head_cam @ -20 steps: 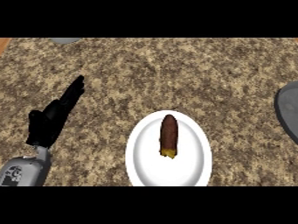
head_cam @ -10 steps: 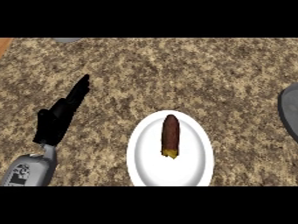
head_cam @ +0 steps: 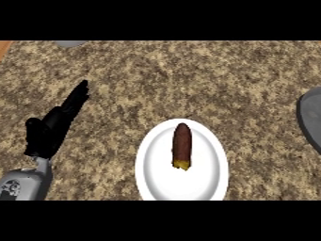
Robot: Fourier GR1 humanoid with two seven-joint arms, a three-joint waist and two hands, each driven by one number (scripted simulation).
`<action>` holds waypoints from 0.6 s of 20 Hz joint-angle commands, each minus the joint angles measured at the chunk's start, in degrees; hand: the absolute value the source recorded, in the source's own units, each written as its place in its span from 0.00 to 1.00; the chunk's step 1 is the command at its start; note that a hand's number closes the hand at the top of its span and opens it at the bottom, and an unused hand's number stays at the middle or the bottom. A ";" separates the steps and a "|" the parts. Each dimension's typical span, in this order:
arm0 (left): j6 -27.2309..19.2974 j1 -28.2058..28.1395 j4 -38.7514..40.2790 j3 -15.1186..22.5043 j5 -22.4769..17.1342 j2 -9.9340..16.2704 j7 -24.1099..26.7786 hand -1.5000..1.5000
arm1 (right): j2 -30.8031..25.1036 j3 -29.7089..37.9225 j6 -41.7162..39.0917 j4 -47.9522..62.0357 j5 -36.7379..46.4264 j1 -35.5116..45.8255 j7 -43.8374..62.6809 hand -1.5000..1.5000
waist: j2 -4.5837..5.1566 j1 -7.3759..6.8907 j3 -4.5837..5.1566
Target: Pick the croissant from the plate and place it in the pan
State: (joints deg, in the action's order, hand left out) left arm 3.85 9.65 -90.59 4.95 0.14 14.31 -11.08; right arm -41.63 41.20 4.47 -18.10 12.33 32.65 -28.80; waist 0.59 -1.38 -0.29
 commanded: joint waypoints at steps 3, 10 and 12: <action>-0.63 0.01 0.18 -0.29 1.15 -0.49 -0.11 0.50 | -5.20 4.01 -14.98 3.08 -5.44 -6.66 -7.95 0.00 | -0.25 1.08 0.09; 0.22 -1.25 -0.25 -0.66 0.77 -1.57 -0.20 0.50 | -4.41 4.72 -19.81 2.86 -7.92 -13.63 -21.07 0.00 | -0.36 1.03 0.14; 0.77 -3.03 -4.79 -0.30 1.34 -0.92 -2.51 0.50 | -2.58 4.08 -18.92 2.69 -8.59 -15.83 -22.95 0.00 | -0.51 0.97 0.18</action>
State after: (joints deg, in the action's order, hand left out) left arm 3.83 8.15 -91.70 4.77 1.44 13.02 -11.50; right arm -45.10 45.47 -12.57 -15.34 5.09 20.54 -46.91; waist 0.24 -0.43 -0.15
